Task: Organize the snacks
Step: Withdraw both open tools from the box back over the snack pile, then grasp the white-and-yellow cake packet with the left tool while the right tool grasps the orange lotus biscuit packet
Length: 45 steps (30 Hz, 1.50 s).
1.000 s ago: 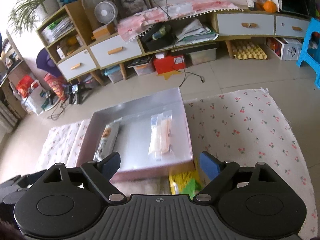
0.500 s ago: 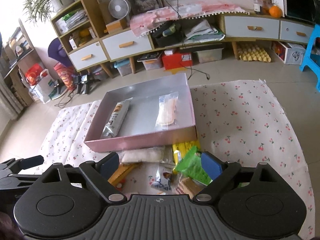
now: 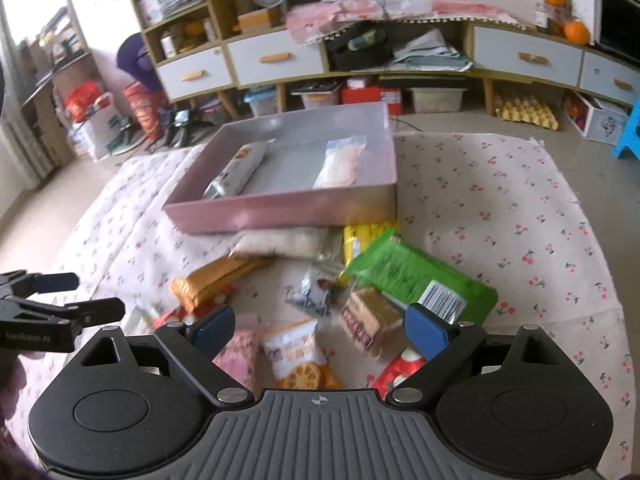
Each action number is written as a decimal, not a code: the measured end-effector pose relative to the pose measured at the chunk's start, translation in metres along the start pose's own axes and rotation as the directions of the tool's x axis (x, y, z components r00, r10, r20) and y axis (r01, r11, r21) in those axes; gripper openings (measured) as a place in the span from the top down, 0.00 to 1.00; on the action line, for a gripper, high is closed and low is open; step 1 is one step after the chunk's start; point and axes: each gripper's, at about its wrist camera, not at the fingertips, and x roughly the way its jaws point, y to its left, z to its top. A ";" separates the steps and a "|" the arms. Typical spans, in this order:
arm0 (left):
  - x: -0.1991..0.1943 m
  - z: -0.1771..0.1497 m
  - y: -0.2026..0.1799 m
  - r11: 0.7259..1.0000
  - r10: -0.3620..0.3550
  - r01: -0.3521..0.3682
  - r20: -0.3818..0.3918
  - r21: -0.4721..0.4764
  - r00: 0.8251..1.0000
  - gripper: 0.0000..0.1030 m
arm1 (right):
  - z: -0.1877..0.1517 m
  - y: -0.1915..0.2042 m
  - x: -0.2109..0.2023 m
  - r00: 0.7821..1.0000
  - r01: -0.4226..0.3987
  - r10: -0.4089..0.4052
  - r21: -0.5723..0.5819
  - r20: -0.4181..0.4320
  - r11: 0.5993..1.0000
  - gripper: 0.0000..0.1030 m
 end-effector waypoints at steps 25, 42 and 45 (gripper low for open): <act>0.010 -0.052 0.006 0.993 -0.091 0.095 -0.067 0.066 0.994 0.10 | -0.081 0.052 -0.007 0.928 -0.372 0.315 -0.482 -0.197 0.794 0.12; 0.016 -0.051 -0.003 0.989 -0.027 0.036 -0.065 0.144 0.998 0.20 | -0.086 0.062 0.017 0.950 -0.310 0.236 -0.546 -0.203 0.778 0.43; 0.016 -0.049 -0.003 0.990 -0.019 0.028 -0.068 0.137 0.997 0.22 | -0.085 0.068 0.020 0.954 -0.297 0.228 -0.545 -0.193 0.784 0.46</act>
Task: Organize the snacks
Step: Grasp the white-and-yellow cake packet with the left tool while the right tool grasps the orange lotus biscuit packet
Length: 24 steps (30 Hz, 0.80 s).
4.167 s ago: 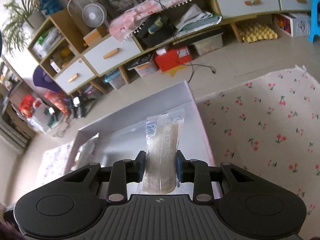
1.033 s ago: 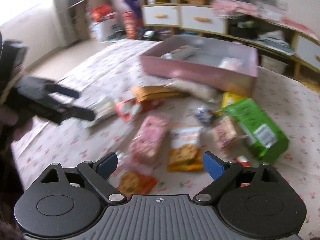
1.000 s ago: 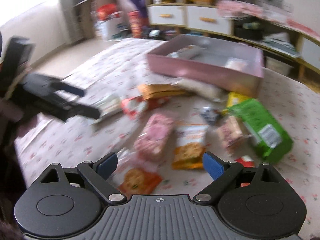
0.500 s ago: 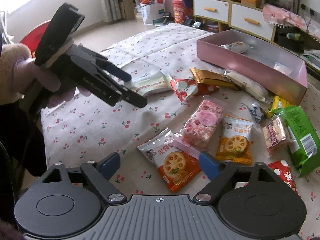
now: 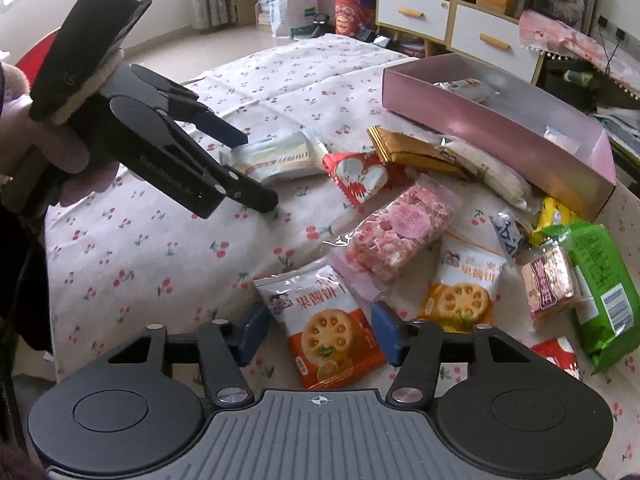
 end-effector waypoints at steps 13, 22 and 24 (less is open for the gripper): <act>-0.001 0.006 0.003 0.999 0.028 -0.028 0.010 -0.031 1.000 0.43 | 0.009 -0.003 0.007 1.000 0.025 -0.024 0.068 -0.010 0.997 0.49; -0.001 0.011 0.000 0.999 0.034 -0.034 -0.010 -0.032 0.999 0.47 | 0.009 -0.002 0.004 0.999 0.022 -0.019 0.066 -0.040 0.998 0.52; -0.002 0.012 0.000 0.999 0.030 -0.030 -0.018 -0.034 0.999 0.48 | 0.010 -0.004 0.003 0.999 0.020 -0.017 0.081 -0.037 0.997 0.52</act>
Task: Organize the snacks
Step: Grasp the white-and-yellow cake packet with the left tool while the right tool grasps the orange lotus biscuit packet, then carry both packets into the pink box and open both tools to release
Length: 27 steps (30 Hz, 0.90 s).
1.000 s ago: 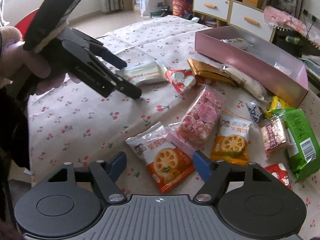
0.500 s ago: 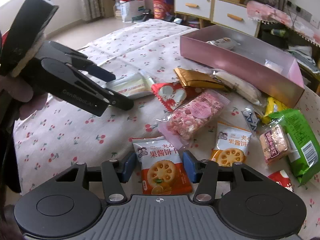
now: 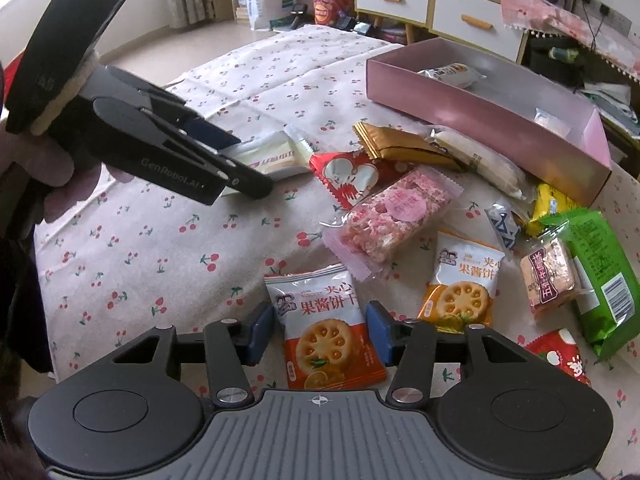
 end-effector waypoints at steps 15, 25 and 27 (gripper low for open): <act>-0.021 0.015 0.010 0.995 -0.045 0.044 -0.004 -0.088 0.999 0.52 | 0.018 -0.007 -0.021 0.995 -0.059 0.050 0.114 0.085 0.992 0.53; -0.033 0.032 0.004 0.994 -0.059 0.062 0.031 -0.086 0.998 0.52 | 0.043 -0.020 -0.043 0.981 -0.078 0.039 0.200 0.188 0.977 0.53; -0.035 0.039 0.002 0.994 -0.061 0.065 0.047 -0.089 0.997 0.52 | 0.051 -0.027 -0.049 0.975 -0.070 0.019 0.225 0.220 0.972 0.53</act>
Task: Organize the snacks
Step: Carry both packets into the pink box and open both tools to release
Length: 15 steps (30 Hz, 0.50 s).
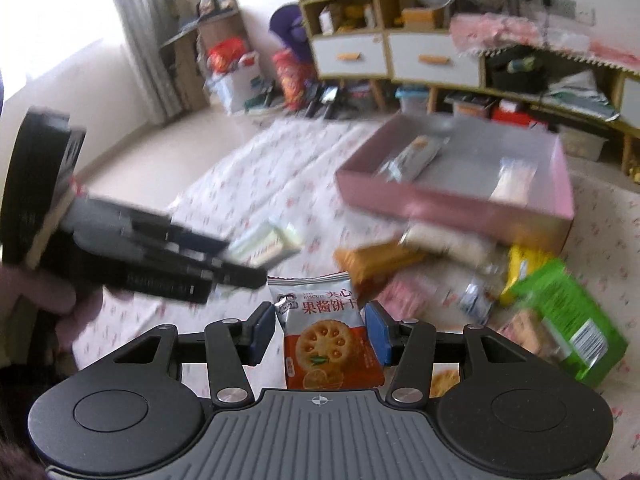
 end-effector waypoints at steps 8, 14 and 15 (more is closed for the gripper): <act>-0.004 0.027 -0.008 1.000 -0.010 0.010 0.063 -0.004 0.998 0.52 | 0.034 -0.018 -0.007 0.994 0.061 -0.067 0.063 0.082 0.996 0.53; 0.005 0.050 -0.006 0.997 -0.001 0.008 0.096 -0.073 0.995 0.52 | 0.049 -0.037 0.003 0.988 0.109 -0.122 0.138 0.092 0.984 0.52; 0.009 0.054 -0.007 0.996 0.000 0.008 0.098 -0.085 0.995 0.52 | 0.050 -0.040 0.004 0.987 0.115 -0.130 0.152 0.094 0.982 0.52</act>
